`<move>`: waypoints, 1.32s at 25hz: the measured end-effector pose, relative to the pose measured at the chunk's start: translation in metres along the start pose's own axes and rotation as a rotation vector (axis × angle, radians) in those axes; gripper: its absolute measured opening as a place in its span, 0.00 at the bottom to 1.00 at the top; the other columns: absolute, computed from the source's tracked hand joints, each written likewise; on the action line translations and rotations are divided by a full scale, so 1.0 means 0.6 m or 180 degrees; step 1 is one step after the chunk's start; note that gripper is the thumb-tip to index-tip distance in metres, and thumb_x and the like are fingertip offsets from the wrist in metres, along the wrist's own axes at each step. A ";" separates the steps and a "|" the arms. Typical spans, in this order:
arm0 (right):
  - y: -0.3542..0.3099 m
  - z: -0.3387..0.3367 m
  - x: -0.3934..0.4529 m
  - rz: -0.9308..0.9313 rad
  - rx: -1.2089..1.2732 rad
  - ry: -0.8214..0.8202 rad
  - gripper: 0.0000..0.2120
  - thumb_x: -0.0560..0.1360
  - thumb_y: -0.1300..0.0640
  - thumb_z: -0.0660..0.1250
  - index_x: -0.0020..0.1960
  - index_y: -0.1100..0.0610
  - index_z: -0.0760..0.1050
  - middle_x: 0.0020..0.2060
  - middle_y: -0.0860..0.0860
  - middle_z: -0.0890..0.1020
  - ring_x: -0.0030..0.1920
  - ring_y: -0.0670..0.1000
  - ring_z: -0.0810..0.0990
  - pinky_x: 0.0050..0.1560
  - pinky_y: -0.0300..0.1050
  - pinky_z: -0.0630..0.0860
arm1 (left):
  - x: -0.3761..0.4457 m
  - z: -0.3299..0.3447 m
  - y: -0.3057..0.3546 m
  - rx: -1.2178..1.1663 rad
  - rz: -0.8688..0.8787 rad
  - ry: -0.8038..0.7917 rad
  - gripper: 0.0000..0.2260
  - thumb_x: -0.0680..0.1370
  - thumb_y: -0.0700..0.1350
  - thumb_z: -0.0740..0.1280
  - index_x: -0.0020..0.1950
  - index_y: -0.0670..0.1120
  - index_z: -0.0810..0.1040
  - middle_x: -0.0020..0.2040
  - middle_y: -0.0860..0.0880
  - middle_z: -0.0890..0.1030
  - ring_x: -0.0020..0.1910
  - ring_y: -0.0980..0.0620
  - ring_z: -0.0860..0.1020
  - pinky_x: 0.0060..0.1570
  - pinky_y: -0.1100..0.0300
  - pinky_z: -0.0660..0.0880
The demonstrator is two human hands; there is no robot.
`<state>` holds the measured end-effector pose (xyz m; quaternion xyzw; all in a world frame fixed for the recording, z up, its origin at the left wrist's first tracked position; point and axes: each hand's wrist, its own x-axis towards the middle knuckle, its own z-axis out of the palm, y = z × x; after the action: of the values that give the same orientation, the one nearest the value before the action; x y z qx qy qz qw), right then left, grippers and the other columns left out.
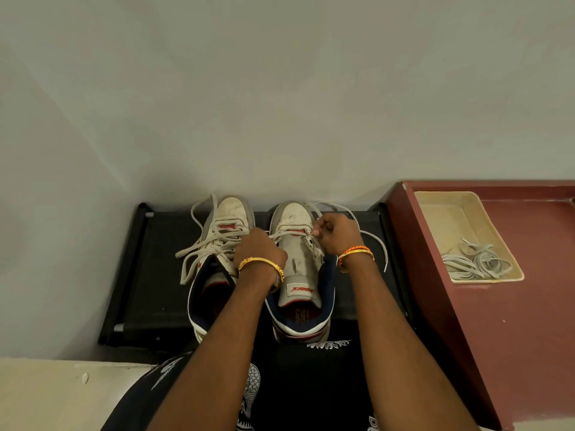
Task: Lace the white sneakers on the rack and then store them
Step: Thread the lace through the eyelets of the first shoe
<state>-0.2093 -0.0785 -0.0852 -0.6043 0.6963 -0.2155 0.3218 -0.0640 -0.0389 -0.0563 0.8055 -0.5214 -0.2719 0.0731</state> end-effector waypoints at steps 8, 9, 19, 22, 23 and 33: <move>0.070 -0.067 -0.022 0.1400 0.0372 0.2300 0.07 0.75 0.66 0.63 0.53 0.63 0.74 0.56 0.60 0.74 0.55 0.61 0.75 0.53 0.54 0.73 | -0.001 0.002 -0.005 -0.0300 -0.0199 0.0071 0.18 0.73 0.46 0.68 0.61 0.40 0.71 0.58 0.42 0.77 0.57 0.41 0.76 0.50 0.52 0.74; 0.064 -0.063 -0.022 0.1234 0.0197 0.2272 0.07 0.75 0.66 0.63 0.53 0.63 0.74 0.57 0.60 0.73 0.54 0.60 0.75 0.52 0.54 0.73 | 0.000 0.004 -0.005 -0.0266 -0.0153 0.0041 0.17 0.74 0.46 0.68 0.60 0.41 0.72 0.57 0.42 0.78 0.57 0.41 0.76 0.49 0.53 0.73; -0.009 0.016 -0.006 0.0063 -0.0599 -0.0018 0.08 0.75 0.59 0.65 0.52 0.51 0.80 0.48 0.50 0.84 0.59 0.56 0.75 0.61 0.50 0.66 | 0.008 0.001 -0.008 -0.1170 0.0232 0.0066 0.06 0.73 0.38 0.67 0.45 0.42 0.83 0.46 0.43 0.83 0.48 0.45 0.79 0.46 0.60 0.73; -0.014 -0.001 -0.023 -0.0002 -0.0772 0.0311 0.06 0.75 0.57 0.65 0.47 0.51 0.81 0.46 0.49 0.83 0.57 0.56 0.75 0.60 0.52 0.64 | 0.002 0.001 -0.005 -0.0976 0.0263 0.0328 0.10 0.77 0.41 0.65 0.54 0.42 0.83 0.51 0.43 0.83 0.52 0.44 0.80 0.43 0.63 0.70; -0.013 -0.009 -0.027 0.0045 -0.0726 0.0469 0.07 0.75 0.58 0.65 0.46 0.51 0.81 0.45 0.50 0.83 0.57 0.56 0.74 0.60 0.52 0.63 | -0.001 0.001 -0.003 -0.0932 0.0233 0.0409 0.10 0.77 0.41 0.65 0.54 0.42 0.83 0.51 0.43 0.83 0.51 0.43 0.80 0.41 0.62 0.69; 0.021 -0.080 -0.053 0.0760 -0.0390 0.2215 0.09 0.74 0.62 0.65 0.54 0.56 0.79 0.57 0.57 0.77 0.62 0.59 0.69 0.61 0.56 0.64 | -0.004 0.002 -0.005 -0.1284 -0.0103 0.0395 0.10 0.76 0.38 0.62 0.35 0.43 0.78 0.35 0.46 0.78 0.41 0.43 0.75 0.38 0.61 0.67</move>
<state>-0.2501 -0.0494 -0.0543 -0.4275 0.8412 -0.3269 0.0520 -0.0627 -0.0350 -0.0575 0.7980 -0.4380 -0.3218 0.2605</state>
